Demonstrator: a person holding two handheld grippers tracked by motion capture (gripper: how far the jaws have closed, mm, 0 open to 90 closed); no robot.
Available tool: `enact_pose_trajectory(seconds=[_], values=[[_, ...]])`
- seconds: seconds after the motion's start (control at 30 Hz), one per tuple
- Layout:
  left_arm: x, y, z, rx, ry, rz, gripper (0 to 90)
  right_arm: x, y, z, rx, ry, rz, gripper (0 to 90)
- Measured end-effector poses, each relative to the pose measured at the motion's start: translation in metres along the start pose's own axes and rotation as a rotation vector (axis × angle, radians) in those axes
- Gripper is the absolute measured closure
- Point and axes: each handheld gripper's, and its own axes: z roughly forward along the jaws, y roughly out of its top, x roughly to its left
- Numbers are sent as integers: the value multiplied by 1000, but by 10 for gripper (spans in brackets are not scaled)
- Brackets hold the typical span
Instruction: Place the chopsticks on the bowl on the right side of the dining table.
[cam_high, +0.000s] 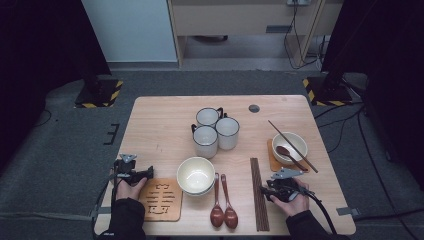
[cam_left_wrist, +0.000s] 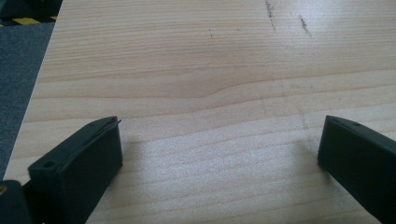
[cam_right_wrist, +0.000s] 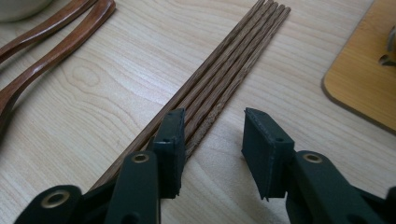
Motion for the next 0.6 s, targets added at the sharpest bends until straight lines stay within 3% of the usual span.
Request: enact_pose_trajectory(seconds=[0.6], values=[[0, 0, 0, 0, 0, 0, 0, 0, -1, 1, 30, 6, -8, 767]])
